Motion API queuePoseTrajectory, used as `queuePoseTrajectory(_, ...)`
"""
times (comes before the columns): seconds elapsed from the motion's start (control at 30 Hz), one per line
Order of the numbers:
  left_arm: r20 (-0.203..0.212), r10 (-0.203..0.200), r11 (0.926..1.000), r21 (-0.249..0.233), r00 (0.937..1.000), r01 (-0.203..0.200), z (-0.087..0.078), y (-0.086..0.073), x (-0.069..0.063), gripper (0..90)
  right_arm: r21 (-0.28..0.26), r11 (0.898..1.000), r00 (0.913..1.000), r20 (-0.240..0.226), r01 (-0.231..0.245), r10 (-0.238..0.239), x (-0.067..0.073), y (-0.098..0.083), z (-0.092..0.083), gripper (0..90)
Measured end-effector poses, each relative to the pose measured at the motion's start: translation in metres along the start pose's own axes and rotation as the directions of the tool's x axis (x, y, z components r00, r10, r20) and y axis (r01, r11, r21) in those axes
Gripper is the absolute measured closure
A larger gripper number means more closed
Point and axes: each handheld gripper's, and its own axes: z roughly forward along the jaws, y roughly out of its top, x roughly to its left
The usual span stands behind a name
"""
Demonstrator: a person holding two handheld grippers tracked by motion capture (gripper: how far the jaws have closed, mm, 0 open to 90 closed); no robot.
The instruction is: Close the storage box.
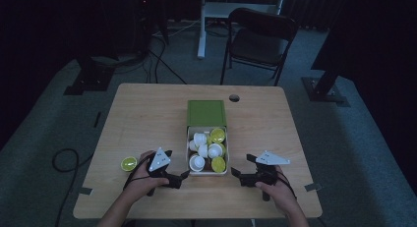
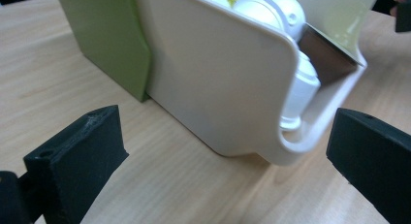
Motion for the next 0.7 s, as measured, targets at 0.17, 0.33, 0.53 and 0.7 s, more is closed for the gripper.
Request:
queuePoseTrajectory(0.17,-0.011,-0.006,0.9998,-0.021,0.9999,0.006,0.002,0.003,0.002,0.2,-0.010,1.000,0.9998,-0.016,0.015,-0.015,0.002,0.004,0.006,11.1)
queuePoseTrajectory(0.33,-0.033,-0.026,0.9980,-0.059,0.9991,0.024,0.006,0.007,0.008,0.2,-0.029,0.999,0.9993,-0.022,0.029,-0.030,0.001,0.010,0.011,11.2)
queuePoseTrajectory(0.53,-0.045,-0.017,0.9984,-0.055,0.9988,0.014,0.010,0.013,0.011,0.3,-0.032,0.999,0.9993,-0.024,0.030,-0.030,-0.003,0.012,0.015,11.2)
queuePoseTrajectory(0.7,-0.053,-0.007,0.9993,-0.038,0.9986,0.005,0.013,0.014,0.012,0.2,-0.026,0.999,0.9990,-0.031,0.030,-0.031,-0.005,0.013,0.018,11.2)
